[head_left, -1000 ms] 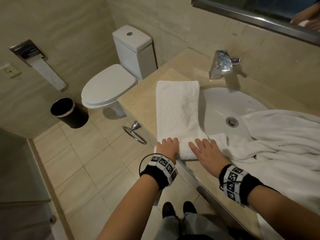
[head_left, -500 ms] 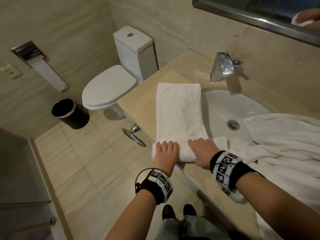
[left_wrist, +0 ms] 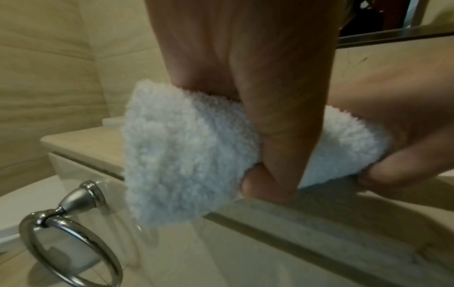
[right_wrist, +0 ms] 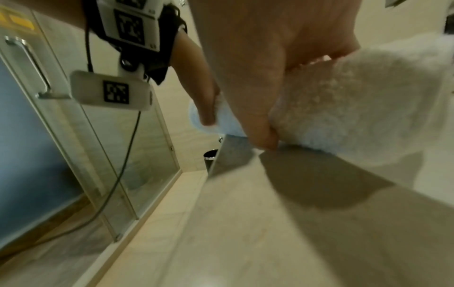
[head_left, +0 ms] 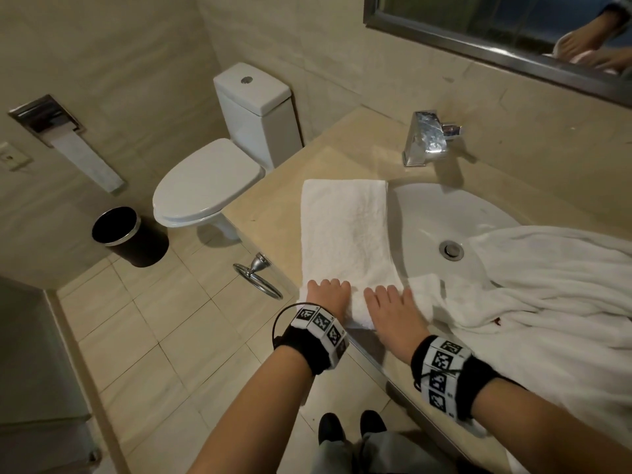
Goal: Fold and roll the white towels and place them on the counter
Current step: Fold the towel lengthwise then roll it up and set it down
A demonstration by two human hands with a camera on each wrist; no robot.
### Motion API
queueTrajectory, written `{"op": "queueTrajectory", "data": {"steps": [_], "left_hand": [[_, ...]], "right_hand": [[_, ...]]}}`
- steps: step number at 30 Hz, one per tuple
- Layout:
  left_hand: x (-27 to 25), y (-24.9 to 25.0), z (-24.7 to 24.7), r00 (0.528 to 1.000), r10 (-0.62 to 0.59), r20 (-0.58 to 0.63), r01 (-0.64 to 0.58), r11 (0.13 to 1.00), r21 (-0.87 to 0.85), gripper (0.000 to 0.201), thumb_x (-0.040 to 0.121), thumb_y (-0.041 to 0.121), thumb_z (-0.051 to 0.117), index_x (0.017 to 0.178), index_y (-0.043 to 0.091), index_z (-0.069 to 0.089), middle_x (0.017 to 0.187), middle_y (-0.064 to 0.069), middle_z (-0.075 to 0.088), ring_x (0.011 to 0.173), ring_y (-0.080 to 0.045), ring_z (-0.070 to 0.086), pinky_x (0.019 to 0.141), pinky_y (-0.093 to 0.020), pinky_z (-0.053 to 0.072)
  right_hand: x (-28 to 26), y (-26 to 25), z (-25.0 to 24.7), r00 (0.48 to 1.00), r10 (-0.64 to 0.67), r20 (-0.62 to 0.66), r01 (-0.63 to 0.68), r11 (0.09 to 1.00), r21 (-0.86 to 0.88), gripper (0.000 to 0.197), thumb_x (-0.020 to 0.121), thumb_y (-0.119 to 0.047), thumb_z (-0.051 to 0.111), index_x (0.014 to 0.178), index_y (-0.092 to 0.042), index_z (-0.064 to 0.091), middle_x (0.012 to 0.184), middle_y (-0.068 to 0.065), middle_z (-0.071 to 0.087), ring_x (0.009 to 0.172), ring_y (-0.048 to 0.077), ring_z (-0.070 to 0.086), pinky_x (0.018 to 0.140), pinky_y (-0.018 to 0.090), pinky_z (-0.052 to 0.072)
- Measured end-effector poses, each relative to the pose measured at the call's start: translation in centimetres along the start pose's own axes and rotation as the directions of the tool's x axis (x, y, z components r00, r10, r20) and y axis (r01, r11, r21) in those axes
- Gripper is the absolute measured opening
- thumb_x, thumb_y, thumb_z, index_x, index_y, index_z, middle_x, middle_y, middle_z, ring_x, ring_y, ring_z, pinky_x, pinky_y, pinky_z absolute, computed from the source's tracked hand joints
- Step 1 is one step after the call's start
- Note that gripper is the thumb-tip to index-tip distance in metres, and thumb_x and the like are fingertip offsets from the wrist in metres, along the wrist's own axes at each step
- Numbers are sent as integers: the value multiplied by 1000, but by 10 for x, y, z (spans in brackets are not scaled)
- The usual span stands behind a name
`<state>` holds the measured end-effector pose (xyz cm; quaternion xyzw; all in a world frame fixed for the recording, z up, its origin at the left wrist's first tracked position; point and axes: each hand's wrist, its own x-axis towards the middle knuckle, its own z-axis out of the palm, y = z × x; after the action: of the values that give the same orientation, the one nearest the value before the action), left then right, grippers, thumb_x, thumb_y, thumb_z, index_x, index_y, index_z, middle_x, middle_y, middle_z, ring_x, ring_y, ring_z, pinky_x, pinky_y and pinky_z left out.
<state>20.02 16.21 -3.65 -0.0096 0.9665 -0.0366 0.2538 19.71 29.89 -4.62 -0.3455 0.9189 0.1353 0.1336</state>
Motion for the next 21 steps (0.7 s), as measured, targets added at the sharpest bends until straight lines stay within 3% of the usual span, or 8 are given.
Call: {"op": "queueTrajectory", "data": {"steps": [3,8,9,11,13,17,20,21], "left_hand": [[-4,-2,1,999,30,16,-29,999,-45,53,82,34,64,125,10,41,125,-8,50,116,-27,48,99,-40,35],[-18,-7,17,995,48,-86,-54,996,-70,64,74,24,69,127,12,36,123,-5,42,111,-25,45,95,-38,37],[-23,-7,21,989,36,-141,-42,998,-45,65,68,25,72,123,12,40,117,-5,44,105,-24,48,91,-38,40],[-30,-5,31,969,-15,-245,8,999,-32,64,44,26,81,101,13,55,94,-2,55,82,-22,56,79,-36,49],[-32,0,43,940,-15,-342,11,1000,-14,61,33,18,82,87,13,54,81,-1,59,71,-22,58,76,-36,53],[-36,8,44,946,0,-324,-12,999,-33,46,41,13,82,82,14,61,78,-2,62,70,-22,60,74,-34,53],[-34,10,31,991,-12,-136,4,998,-58,39,76,8,62,113,9,48,113,-8,55,103,-29,54,96,-39,38],[-29,10,32,988,2,-155,-7,999,-32,39,81,7,57,118,9,43,120,-9,51,110,-30,50,99,-40,34]], "right_hand": [[7,6,-4,997,-76,-2,76,996,42,46,86,-14,54,128,-6,36,125,12,47,112,28,47,96,39,37],[14,6,-14,988,-140,61,128,977,173,42,80,-21,61,116,-11,42,116,7,52,105,25,50,89,33,40],[15,5,-16,989,-131,74,113,973,202,42,79,-23,61,115,-11,43,115,7,54,104,25,51,88,33,41],[18,6,-20,986,-108,125,68,956,284,40,79,-26,62,112,-11,44,111,8,56,102,25,53,85,33,42],[22,8,-21,971,-118,206,38,935,353,39,80,-33,62,109,-11,46,105,8,57,96,24,56,80,32,44],[30,16,-22,928,-173,329,31,918,395,40,73,-27,64,107,-11,51,100,7,58,86,22,56,74,31,48],[27,19,-19,934,-192,300,49,903,426,48,71,-31,66,112,-14,49,109,6,60,94,23,58,81,34,50],[23,19,-18,947,-190,260,68,907,416,50,73,-34,65,116,-15,47,113,4,57,99,22,56,83,34,48]]}}
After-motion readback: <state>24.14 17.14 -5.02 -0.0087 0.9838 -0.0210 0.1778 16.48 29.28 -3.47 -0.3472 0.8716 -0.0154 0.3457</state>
